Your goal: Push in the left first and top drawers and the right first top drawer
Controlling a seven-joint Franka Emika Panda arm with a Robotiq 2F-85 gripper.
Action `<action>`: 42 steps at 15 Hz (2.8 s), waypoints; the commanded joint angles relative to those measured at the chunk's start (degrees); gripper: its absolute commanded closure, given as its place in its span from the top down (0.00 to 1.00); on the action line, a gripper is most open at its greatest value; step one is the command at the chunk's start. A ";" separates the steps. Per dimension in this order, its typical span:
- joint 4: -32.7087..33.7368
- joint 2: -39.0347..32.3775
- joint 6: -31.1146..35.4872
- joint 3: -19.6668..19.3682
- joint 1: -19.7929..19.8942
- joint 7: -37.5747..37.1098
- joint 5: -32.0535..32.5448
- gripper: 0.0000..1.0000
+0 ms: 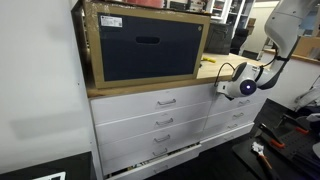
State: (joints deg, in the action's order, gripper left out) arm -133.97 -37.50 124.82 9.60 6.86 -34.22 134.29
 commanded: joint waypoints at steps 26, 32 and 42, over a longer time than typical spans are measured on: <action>-10.08 19.65 21.03 0.97 -1.08 14.63 -41.91 0.00; -17.10 29.79 27.11 -0.54 -2.02 27.13 -64.92 0.00; -12.15 40.00 15.68 -2.81 -7.10 41.11 -105.66 0.00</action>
State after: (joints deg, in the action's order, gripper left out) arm -147.78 -1.26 146.14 7.92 2.39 5.23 35.31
